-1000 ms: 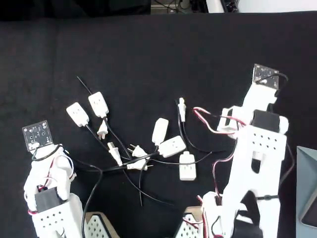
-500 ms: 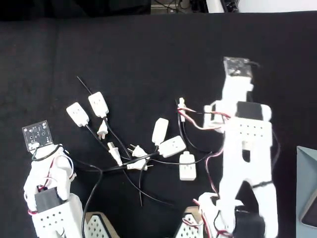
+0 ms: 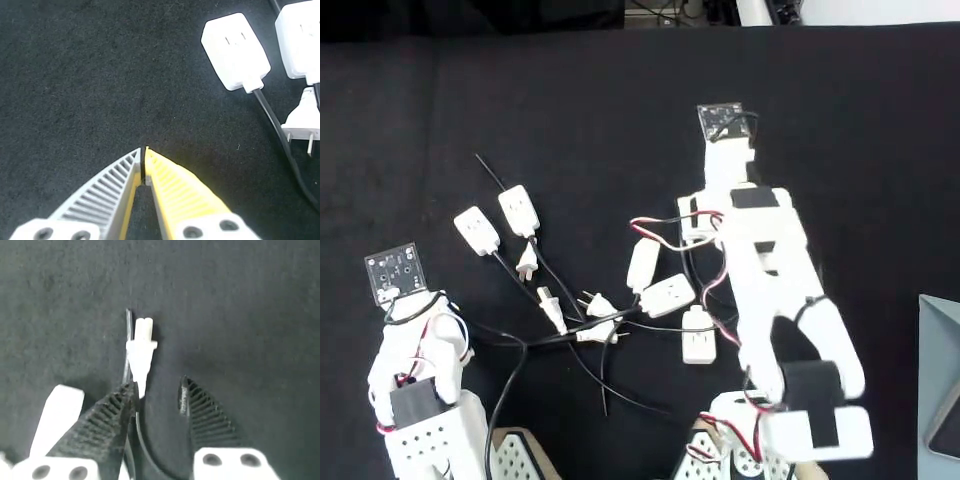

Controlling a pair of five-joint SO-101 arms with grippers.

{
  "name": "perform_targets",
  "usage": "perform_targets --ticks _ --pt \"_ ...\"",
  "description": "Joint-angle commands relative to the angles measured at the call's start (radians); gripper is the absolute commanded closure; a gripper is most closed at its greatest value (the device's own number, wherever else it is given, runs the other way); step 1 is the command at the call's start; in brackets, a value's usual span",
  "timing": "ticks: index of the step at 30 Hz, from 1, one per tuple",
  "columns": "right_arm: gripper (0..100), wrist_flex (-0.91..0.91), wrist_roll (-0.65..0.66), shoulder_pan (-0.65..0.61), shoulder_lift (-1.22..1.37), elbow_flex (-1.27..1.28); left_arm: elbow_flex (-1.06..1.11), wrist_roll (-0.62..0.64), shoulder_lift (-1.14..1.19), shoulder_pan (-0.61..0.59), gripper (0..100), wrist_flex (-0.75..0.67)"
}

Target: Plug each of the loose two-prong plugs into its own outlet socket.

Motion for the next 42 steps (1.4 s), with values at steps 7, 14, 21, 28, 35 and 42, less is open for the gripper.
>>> perform_targets --ticks 7,14,21,28,35,42 --pt "85.8 -0.091 0.005 -0.06 0.179 -0.131 -0.005 -0.006 -0.003 -0.01 97 -0.02" --pt "85.9 -0.1 0.005 -0.078 0.263 -0.179 -0.005 -0.006 -0.003 -0.01 97 -0.02" --pt "86.9 -0.091 0.005 -0.025 0.349 -0.22 -0.005 -0.006 -0.003 -0.01 97 -0.02" --pt "98.8 -0.077 0.008 0.014 0.321 -0.236 -0.005 -0.006 -0.003 -0.01 97 -0.02" --pt "98.7 -0.069 0.006 0.069 0.145 -0.229 -0.005 -0.006 -0.003 -0.01 97 -0.02" --pt "98.7 -0.069 -0.058 0.098 -0.038 -0.148 -0.005 -0.006 -0.003 -0.01 97 -0.02"
